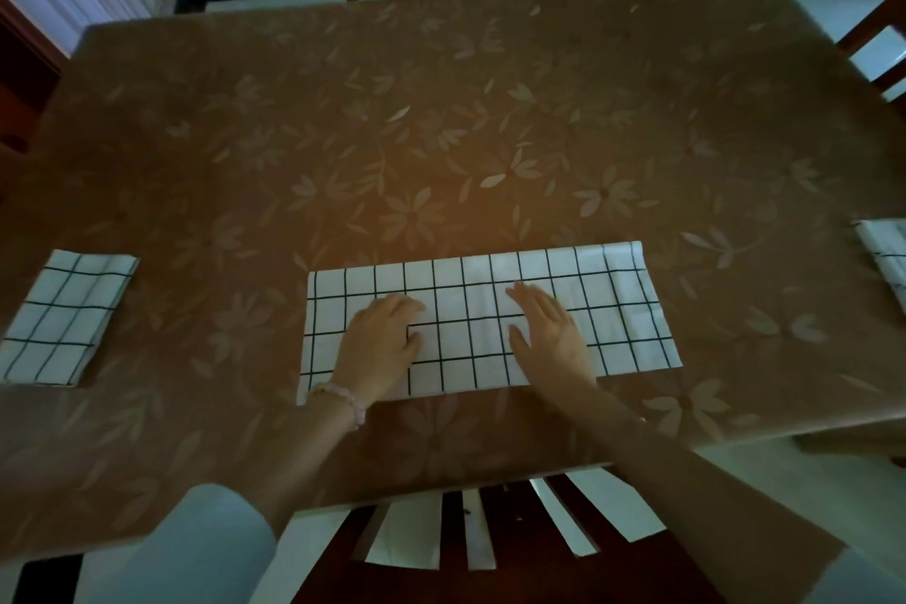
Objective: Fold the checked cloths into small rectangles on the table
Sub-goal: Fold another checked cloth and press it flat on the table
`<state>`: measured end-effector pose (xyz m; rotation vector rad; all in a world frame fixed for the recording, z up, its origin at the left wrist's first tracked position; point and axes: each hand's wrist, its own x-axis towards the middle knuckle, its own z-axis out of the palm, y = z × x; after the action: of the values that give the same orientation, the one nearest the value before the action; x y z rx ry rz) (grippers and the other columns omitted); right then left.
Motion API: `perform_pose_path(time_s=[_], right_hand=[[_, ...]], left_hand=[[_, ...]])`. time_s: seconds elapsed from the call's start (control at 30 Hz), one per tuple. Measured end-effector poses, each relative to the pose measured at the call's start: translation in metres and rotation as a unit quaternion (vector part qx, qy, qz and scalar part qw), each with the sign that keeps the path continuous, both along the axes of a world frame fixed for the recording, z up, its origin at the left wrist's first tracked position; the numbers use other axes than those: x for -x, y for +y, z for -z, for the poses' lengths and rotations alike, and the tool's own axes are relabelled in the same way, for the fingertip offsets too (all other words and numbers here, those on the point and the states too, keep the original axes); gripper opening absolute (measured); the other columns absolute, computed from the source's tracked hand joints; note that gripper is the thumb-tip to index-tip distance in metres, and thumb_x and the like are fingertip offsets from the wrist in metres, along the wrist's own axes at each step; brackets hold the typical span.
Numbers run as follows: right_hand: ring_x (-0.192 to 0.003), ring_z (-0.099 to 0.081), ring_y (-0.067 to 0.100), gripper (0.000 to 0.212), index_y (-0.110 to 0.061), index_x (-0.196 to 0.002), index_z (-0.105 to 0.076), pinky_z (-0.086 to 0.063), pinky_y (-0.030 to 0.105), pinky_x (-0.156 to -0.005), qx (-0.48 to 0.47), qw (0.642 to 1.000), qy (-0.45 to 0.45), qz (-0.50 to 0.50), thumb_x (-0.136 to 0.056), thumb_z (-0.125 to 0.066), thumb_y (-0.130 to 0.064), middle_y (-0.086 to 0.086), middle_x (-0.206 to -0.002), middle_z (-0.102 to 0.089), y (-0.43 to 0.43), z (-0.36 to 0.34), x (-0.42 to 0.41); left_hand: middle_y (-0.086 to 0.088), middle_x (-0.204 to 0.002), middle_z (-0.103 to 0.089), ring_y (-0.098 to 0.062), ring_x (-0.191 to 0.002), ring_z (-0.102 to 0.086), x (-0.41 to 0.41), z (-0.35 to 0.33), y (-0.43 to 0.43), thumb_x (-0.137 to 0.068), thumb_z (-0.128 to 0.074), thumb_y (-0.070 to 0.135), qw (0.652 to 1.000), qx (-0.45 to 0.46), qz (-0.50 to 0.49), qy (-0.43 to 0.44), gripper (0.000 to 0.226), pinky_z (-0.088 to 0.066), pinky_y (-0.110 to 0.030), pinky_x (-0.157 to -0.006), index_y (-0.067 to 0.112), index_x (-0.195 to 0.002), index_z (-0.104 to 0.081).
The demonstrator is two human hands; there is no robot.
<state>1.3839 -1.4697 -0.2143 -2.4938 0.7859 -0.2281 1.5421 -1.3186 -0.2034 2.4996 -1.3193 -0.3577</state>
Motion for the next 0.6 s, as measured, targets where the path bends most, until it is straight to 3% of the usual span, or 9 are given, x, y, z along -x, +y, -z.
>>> perform_pose_path(time_s=[0.07,0.17,0.27,0.37,0.43,0.6], right_hand=[[-0.119,-0.054,0.022,0.039,-0.012,-0.125,-0.056,-0.045,0.042,-0.100,0.016,1.000,-0.018,0.010,-0.087,-0.062,-0.015,0.005,-0.125,-0.060,0.011,0.000,0.016],[-0.113,-0.057,0.020,0.042,-0.015,-0.120,-0.060,-0.042,0.034,-0.097,0.036,0.999,0.021,-0.022,-0.080,-0.070,-0.017,0.002,-0.118,-0.064,0.020,0.001,0.034],[-0.109,-0.060,0.020,0.043,-0.018,-0.116,-0.063,-0.046,0.038,-0.095,0.073,0.994,0.054,-0.060,-0.074,-0.072,-0.017,0.001,-0.116,-0.065,0.022,0.002,0.043],[-0.106,-0.062,0.017,0.034,-0.024,-0.110,-0.066,-0.051,0.041,-0.091,0.109,0.986,0.087,-0.088,-0.078,-0.053,-0.025,-0.004,-0.113,-0.066,0.027,-0.002,0.044],[-0.107,-0.063,0.016,0.040,-0.029,-0.107,-0.067,-0.051,0.042,-0.090,0.113,0.980,0.130,-0.103,-0.080,-0.038,-0.032,-0.008,-0.112,-0.066,0.030,-0.004,0.044],[-0.112,-0.061,0.020,0.048,-0.030,-0.111,-0.067,-0.049,0.051,-0.091,0.111,0.958,0.232,-0.123,-0.079,-0.032,-0.037,-0.007,-0.117,-0.066,0.033,-0.007,0.046]], left_hand=[[-0.002,-0.130,-0.050,-0.019,-0.120,-0.045,-0.016,-0.002,-0.006,-0.091,-0.050,0.016,1.000,-0.012,-0.018,-0.015,0.037,-0.034,-0.032,-0.101,0.013,-0.129,-0.051],[-0.008,-0.135,-0.048,-0.025,-0.125,-0.042,-0.042,-0.002,-0.010,-0.090,-0.050,0.013,0.999,-0.031,-0.032,-0.010,0.041,-0.034,-0.038,-0.103,0.007,-0.130,-0.049],[-0.009,-0.142,-0.041,-0.026,-0.130,-0.039,-0.062,-0.001,-0.012,-0.093,-0.047,0.013,0.998,-0.057,-0.027,-0.007,0.043,-0.031,-0.038,-0.105,0.006,-0.136,-0.044],[-0.008,-0.144,-0.037,-0.028,-0.129,-0.038,-0.077,0.004,-0.016,-0.096,-0.045,0.012,0.996,-0.089,-0.024,-0.008,0.043,-0.032,-0.038,-0.103,0.008,-0.138,-0.041],[-0.008,-0.141,-0.038,-0.028,-0.126,-0.040,-0.084,0.006,-0.018,-0.095,-0.045,0.012,0.994,-0.104,-0.022,-0.005,0.042,-0.035,-0.038,-0.101,0.009,-0.137,-0.041],[-0.007,-0.124,-0.051,-0.027,-0.118,-0.042,-0.095,0.007,-0.023,-0.092,-0.052,0.020,0.992,-0.119,-0.046,-0.012,0.028,-0.036,-0.037,-0.097,0.013,-0.120,-0.053]])
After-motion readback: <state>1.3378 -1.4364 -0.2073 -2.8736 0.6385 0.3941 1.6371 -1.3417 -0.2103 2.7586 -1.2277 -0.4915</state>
